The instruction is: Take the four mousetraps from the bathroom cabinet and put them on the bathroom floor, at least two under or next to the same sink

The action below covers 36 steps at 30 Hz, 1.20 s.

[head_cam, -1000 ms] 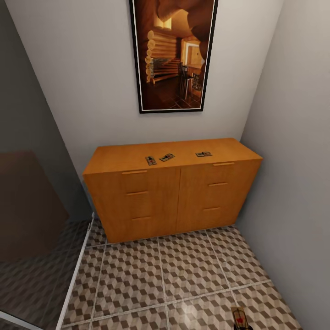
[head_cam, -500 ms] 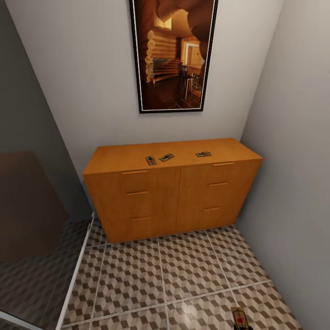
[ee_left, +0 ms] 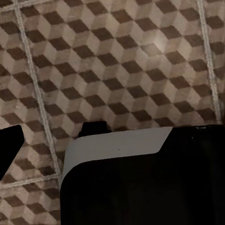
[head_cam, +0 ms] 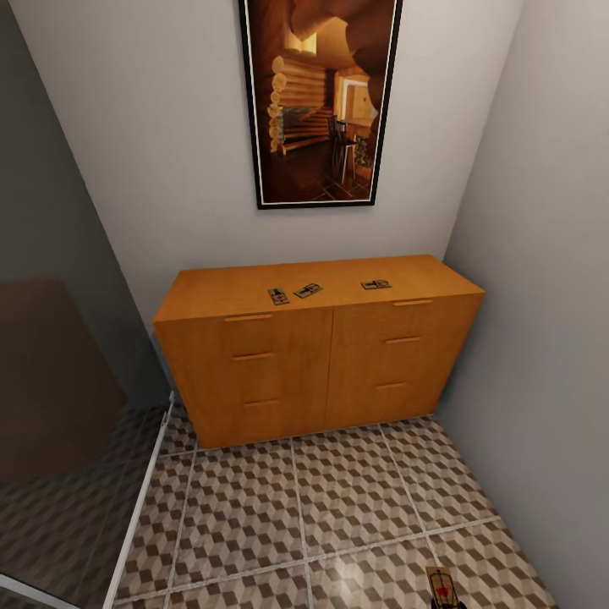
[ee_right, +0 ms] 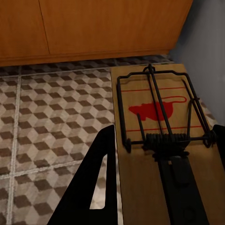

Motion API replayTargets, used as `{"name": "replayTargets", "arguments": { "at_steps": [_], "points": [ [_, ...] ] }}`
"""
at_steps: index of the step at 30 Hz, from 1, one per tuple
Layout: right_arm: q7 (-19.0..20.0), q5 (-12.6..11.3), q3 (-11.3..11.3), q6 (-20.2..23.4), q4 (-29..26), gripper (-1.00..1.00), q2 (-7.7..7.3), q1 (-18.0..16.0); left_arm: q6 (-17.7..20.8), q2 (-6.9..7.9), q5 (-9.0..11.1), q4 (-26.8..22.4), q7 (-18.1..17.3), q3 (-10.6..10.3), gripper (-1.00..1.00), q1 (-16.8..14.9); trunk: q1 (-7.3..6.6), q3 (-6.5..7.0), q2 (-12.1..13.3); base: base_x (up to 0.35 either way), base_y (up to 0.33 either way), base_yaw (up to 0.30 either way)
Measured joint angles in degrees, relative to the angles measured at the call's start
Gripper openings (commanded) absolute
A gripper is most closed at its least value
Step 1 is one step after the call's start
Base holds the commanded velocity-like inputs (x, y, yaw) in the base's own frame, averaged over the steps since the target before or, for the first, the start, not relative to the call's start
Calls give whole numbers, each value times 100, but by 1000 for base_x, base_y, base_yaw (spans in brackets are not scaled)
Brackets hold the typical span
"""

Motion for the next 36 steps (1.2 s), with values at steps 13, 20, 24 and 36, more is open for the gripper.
{"name": "replayTargets", "arguments": {
  "at_steps": [13,20,24,36],
  "points": [
    [1,1,4,30,0,-100,3,0,3237,-93,2,-3332,-44,-26,100,-23,0,0,0,0,0,0],
    [2,1,9,43,0,-100,4,0,4404,-155,-8,-4900,-22,-30,100,-137,0,0,0,0,0,0],
    [1,1,9,44,0,-100,4,0,4863,-162,-9,-5472,-5,-31,100,-426,0,0,0,0,0,0],
    [9,0,8,45,0,-100,7,0,6034,-382,2,-6096,13,-33,100,-1758,0,0,0,0,0,0]
  ]
}}
